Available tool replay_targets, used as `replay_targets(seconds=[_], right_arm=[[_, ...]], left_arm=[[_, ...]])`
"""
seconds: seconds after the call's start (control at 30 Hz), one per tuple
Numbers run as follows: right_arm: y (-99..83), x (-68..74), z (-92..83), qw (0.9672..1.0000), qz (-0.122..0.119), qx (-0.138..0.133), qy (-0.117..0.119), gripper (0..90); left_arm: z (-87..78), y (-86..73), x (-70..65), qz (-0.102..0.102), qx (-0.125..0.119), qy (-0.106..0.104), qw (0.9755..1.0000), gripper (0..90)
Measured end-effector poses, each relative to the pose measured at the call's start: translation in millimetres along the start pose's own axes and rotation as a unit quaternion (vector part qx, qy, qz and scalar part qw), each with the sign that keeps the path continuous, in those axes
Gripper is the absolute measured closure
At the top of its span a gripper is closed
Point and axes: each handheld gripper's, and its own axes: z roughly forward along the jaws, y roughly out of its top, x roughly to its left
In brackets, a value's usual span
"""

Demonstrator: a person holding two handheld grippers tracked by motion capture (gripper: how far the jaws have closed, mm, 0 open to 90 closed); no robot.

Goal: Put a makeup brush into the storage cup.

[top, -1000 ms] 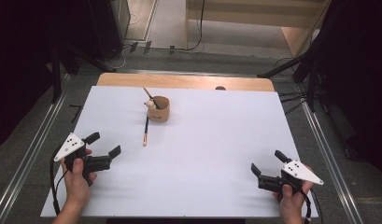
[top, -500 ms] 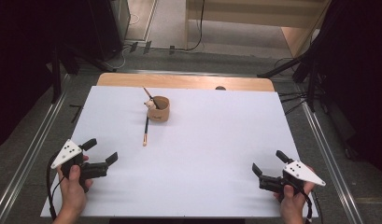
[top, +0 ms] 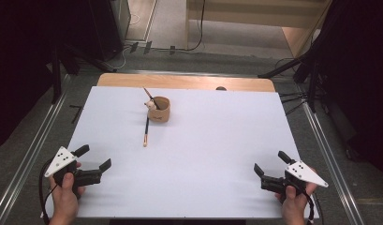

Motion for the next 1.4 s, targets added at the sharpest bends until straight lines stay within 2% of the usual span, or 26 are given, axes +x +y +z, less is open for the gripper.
replay_targets(seconds=[0.2, 0.43, 0.53, 0.67, 0.77, 0.9, 1.17, 1.4], right_arm=[[0.0, 0.3, -0.5, 1.0000, 0.001, 0.000, 0.000, 0.0], [0.3, -0.1, 0.0, 1.0000, 0.000, -0.002, 0.000, 0.0], [0.4, -0.4, -0.7, 1.0000, 0.000, -0.002, -0.001, 0.0], [0.7, 0.0, -2.0, 1.0000, 0.000, -0.003, -0.001, 0.0], [0.2, 0.2, -2.7, 1.0000, -0.001, -0.003, -0.002, 0.0], [-0.1, 0.0, -3.1, 1.0000, -0.002, -0.002, -0.002, 0.0], [0.2, 1.6, -1.9, 1.0000, -0.005, -0.001, -0.001, 0.0], [0.8, 1.8, 0.0, 1.0000, -0.006, 0.000, 0.000, 0.0]], left_arm=[[-1.1, -1.2, 2.7, -0.005, 0.001, 0.001, 1.0000, 0.0], [1.6, 2.5, -1.6, -0.006, -0.001, -0.003, 1.0000, 0.0], [6.0, 5.5, -5.2, 0.006, 0.001, 0.001, 1.0000, 0.0], [13.7, 11.2, -10.3, 0.007, 0.002, -0.008, 0.9999, 0.0], [21.1, 16.6, -12.4, -0.002, 0.002, -0.015, 0.9999, 0.0], [30.7, 23.2, -15.6, 0.000, 0.005, -0.020, 0.9998, 0.0], [50.2, 36.1, -21.7, 0.007, 0.011, -0.021, 0.9997, 0.0], [70.0, 50.0, -21.4, 0.003, 0.010, -0.019, 0.9998, 0.0]])
